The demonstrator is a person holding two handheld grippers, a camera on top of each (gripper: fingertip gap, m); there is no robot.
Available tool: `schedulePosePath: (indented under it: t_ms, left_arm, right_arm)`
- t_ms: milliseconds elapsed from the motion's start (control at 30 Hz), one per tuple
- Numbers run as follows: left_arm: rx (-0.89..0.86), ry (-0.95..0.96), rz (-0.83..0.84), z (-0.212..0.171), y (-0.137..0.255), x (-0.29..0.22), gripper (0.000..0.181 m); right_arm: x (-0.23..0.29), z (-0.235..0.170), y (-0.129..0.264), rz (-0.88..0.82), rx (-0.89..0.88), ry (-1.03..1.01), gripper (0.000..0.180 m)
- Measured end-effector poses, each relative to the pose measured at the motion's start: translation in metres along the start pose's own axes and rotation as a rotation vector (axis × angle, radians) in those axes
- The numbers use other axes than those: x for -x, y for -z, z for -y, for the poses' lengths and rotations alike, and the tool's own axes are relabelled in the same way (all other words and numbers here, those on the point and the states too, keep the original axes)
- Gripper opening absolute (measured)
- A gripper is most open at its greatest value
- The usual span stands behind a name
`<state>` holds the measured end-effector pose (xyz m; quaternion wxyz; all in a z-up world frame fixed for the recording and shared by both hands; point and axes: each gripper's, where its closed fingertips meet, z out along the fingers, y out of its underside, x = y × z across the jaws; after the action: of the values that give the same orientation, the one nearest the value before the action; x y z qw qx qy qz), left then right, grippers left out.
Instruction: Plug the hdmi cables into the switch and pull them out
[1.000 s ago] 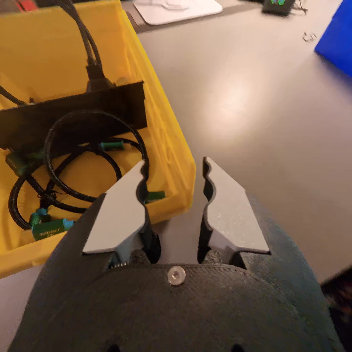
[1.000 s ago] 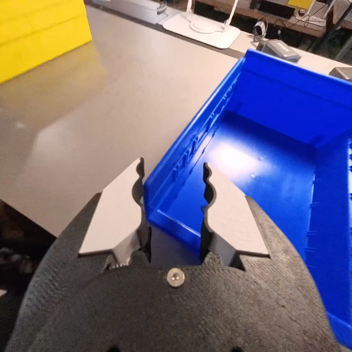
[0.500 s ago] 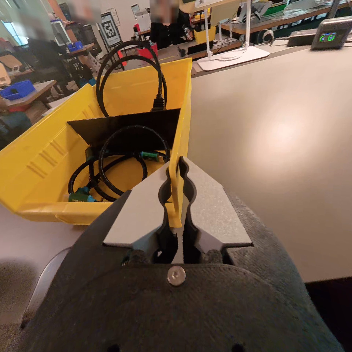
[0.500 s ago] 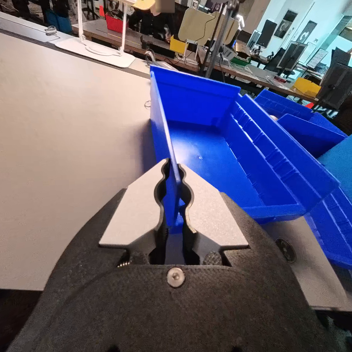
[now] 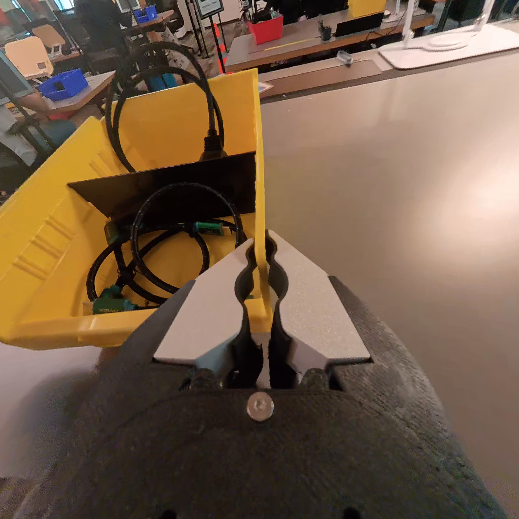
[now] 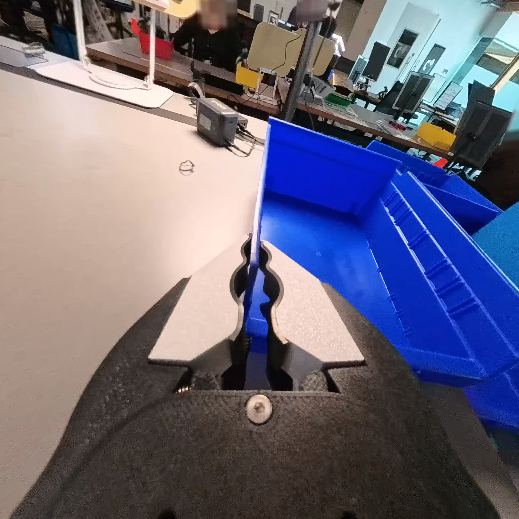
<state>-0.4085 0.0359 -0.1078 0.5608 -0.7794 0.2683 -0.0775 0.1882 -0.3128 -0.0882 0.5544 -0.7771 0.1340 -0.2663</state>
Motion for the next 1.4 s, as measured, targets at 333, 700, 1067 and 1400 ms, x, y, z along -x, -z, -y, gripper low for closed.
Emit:
schedulePosePath:
  t_ms: [333, 700, 1067, 1400]
  left_arm:
    - [-0.01, 0.063, -0.093, -0.003, -0.02, 0.05, 0.004]
    - [-0.031, 0.078, -0.107, 0.001, -0.036, 0.062, 0.004]
    - [-0.022, 0.102, -0.098, 0.0, -0.039, 0.065, 0.015]
    - [-0.072, 0.149, -0.094, 0.051, 0.003, 0.065, 0.05]
  right_arm:
    - [-0.015, -0.001, -0.018, 0.094, 0.006, -0.006, 0.003]
    - [-0.02, -0.001, -0.026, 0.112, 0.026, -0.027, 0.004]
    - [-0.023, 0.001, -0.021, 0.126, 0.012, -0.047, 0.006]
    - [0.057, 0.063, 0.033, 0.418, -0.105, 0.068, 0.017]
